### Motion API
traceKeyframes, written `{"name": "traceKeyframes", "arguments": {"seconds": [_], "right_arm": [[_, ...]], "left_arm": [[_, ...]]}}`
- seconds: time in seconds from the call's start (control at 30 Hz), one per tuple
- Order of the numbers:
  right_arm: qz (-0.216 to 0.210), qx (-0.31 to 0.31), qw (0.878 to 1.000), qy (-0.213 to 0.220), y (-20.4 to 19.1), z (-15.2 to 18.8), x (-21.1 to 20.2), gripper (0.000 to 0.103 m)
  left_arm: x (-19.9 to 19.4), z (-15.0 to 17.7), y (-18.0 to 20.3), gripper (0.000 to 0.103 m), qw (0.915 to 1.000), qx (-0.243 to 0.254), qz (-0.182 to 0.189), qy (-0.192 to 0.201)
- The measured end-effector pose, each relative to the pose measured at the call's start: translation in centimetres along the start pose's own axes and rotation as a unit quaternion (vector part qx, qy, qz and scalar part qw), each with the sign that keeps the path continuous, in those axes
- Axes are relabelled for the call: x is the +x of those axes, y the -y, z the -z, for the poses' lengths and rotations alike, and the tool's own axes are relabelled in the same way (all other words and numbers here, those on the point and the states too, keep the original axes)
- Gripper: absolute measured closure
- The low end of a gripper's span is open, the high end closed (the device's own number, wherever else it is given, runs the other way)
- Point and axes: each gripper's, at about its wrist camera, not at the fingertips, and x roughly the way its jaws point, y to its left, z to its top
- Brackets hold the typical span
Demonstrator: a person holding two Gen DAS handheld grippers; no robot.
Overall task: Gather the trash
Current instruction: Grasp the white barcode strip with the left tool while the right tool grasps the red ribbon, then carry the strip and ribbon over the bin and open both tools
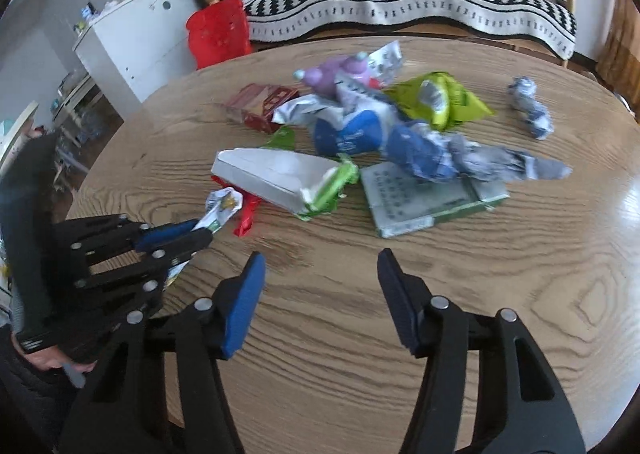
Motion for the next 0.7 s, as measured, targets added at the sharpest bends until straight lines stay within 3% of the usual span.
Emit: {"name": "traceKeyframes", "arguments": {"seconds": [0.2,0.33,0.43,0.53,0.57,0.7], "right_arm": [[-0.023,-0.014,1.0,-0.012,-2.6,-0.8,2.6,0.047],[-0.022,-0.022,0.999,-0.016,-4.7,-1.4,4.6,0.051],[-0.006,-0.025,1.0,-0.01,-5.7,-1.7,5.7,0.058],[0.014,-0.033,0.999,-0.001,-6.6,-2.0,6.4,0.077],[0.017,-0.037,0.999,-0.001,-6.8,-2.0,6.6,0.087],[0.013,-0.053,0.999,0.001,-7.7,-1.4,5.9,0.093]], "left_arm": [[-3.1,1.0,-1.9,0.094,0.9995,-0.026,0.015,0.009],[-3.9,1.1,-5.4,0.094,0.9959,-0.088,-0.003,0.021],[-3.5,1.2,-7.2,0.094,0.9916,-0.127,-0.016,0.018],[-3.3,1.2,-7.9,0.094,0.9892,-0.144,-0.019,0.017],[-3.3,1.1,-7.9,0.094,0.9888,-0.147,-0.019,0.017],[-3.5,0.6,-7.7,0.094,0.9878,-0.152,-0.021,0.023]]}}
